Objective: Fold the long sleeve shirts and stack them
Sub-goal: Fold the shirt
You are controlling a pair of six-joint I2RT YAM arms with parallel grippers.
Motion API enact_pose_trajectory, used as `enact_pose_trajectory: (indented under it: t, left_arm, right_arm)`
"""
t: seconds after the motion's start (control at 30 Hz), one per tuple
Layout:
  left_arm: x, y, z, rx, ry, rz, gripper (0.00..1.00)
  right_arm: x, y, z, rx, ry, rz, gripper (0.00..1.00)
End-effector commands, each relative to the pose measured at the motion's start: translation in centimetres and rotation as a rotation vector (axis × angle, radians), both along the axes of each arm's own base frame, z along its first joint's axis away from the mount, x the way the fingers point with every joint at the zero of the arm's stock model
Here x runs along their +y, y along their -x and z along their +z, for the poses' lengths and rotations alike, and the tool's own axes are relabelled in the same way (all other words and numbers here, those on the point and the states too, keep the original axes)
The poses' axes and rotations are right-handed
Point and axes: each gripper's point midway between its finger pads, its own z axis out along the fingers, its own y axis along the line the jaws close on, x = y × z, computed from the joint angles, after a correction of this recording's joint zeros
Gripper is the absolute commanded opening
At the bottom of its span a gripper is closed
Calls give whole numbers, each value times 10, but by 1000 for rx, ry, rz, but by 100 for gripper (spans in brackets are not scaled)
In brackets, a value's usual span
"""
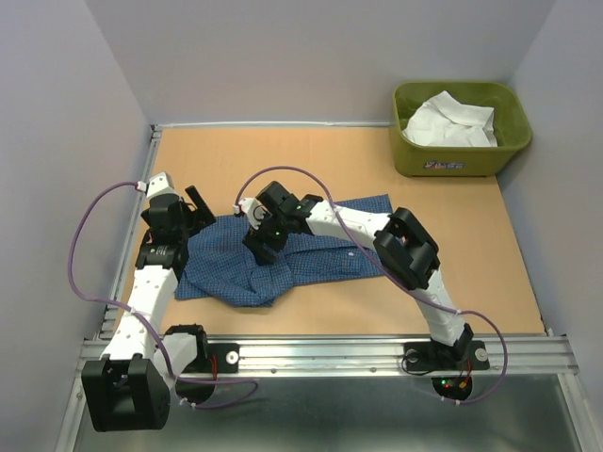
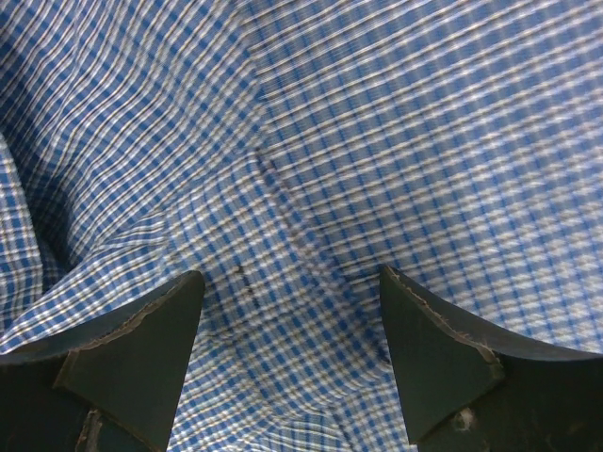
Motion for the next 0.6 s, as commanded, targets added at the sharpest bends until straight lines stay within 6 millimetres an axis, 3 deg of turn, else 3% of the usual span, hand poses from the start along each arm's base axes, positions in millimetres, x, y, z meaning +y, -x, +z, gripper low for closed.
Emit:
enact_pose_trajectory:
  t: [0.0, 0.13, 0.23, 0.33, 0.37, 0.5, 0.57]
  left_arm:
    - [0, -9, 23, -68, -14, -8, 98]
    - [0, -10, 23, -70, -12, -11, 98]
    - [-1, -9, 23, -70, -12, -12, 98]
    - [-1, -9, 23, -70, -12, -14, 98]
    - [-1, -9, 23, -70, -12, -14, 98]
    - [-1, -9, 23, -68, -13, -13, 98]
    - [-1, -9, 23, -68, -14, -12, 98]
  right_arm:
    - [14, 12, 17, 2, -33, 73, 80]
    - [9, 17, 12, 17, -9, 86, 77]
    - [8, 19, 14, 14, -2, 86, 68]
    - [8, 18, 20, 4, -5, 83, 50]
    - [9, 16, 25, -4, -12, 84, 40]
    - [11, 14, 41, -32, -30, 77, 17]
    - [11, 14, 50, -43, -41, 72, 11]
